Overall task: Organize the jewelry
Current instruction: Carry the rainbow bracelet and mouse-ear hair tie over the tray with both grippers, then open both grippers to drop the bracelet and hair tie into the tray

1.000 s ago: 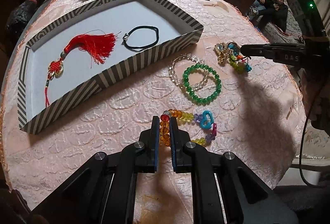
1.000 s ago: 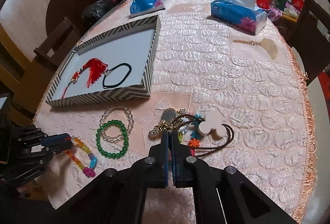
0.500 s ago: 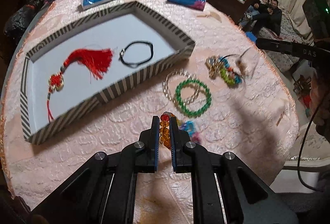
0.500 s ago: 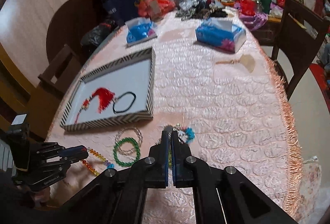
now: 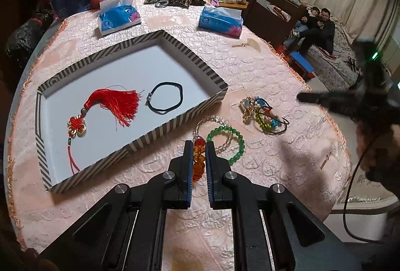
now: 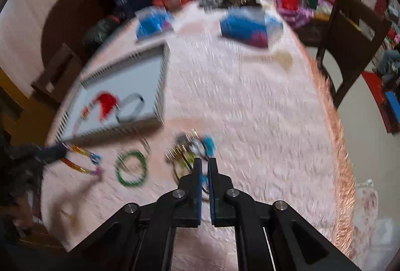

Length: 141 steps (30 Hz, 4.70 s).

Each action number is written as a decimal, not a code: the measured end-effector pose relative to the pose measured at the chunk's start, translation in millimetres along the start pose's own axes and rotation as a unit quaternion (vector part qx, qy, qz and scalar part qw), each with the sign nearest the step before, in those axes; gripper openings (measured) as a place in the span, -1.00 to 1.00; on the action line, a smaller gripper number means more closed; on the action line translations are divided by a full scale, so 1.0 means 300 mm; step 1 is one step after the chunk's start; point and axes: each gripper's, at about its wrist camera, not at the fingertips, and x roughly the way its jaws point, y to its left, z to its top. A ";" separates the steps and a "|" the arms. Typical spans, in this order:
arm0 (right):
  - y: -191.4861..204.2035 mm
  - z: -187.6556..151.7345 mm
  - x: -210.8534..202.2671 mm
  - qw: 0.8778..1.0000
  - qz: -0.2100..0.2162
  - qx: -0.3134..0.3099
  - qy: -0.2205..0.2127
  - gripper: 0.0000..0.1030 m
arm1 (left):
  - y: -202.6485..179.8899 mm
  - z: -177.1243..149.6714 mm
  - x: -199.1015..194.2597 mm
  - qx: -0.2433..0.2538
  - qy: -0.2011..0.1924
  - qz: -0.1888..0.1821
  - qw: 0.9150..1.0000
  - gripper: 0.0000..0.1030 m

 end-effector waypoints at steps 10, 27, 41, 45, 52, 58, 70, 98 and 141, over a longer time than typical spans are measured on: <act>-0.021 -0.029 0.127 0.999 -0.017 -0.032 0.012 -0.22 | 0.028 -0.026 0.009 -0.016 0.014 0.010 1.000 -0.85; -0.031 -0.029 0.186 0.999 -0.003 -0.033 0.037 -0.35 | 0.026 -0.023 0.018 -0.022 0.017 0.011 1.000 -0.85; 0.017 -0.015 -0.077 0.999 0.012 -0.004 -0.046 -0.35 | -0.012 -0.009 -0.006 -0.009 0.001 -0.004 1.000 -0.85; 0.054 0.002 -0.126 0.998 0.004 -0.017 -0.056 -0.35 | -0.029 0.001 -0.025 -0.003 -0.007 -0.008 1.000 -0.85; 0.114 0.041 -0.161 0.997 0.002 -0.036 -0.068 -0.35 | -0.024 0.026 -0.070 -0.002 -0.027 -0.009 1.000 -0.85; 0.164 0.074 -0.168 0.996 -0.002 -0.050 -0.074 -0.35 | -0.007 0.041 -0.107 -0.005 -0.042 -0.009 0.999 -0.85; 0.265 0.163 -0.169 0.994 0.006 -0.061 -0.093 -0.35 | 0.078 0.096 -0.166 -0.031 -0.072 -0.004 0.997 -0.85; 0.478 0.324 0.121 0.992 0.036 -0.118 -0.019 -0.35 | 0.436 0.169 -0.011 -0.153 -0.046 0.073 0.984 -0.85; 0.220 0.267 0.209 0.999 0.026 -0.027 0.007 -0.22 | 0.298 0.117 0.108 -0.129 0.012 0.074 0.989 -0.26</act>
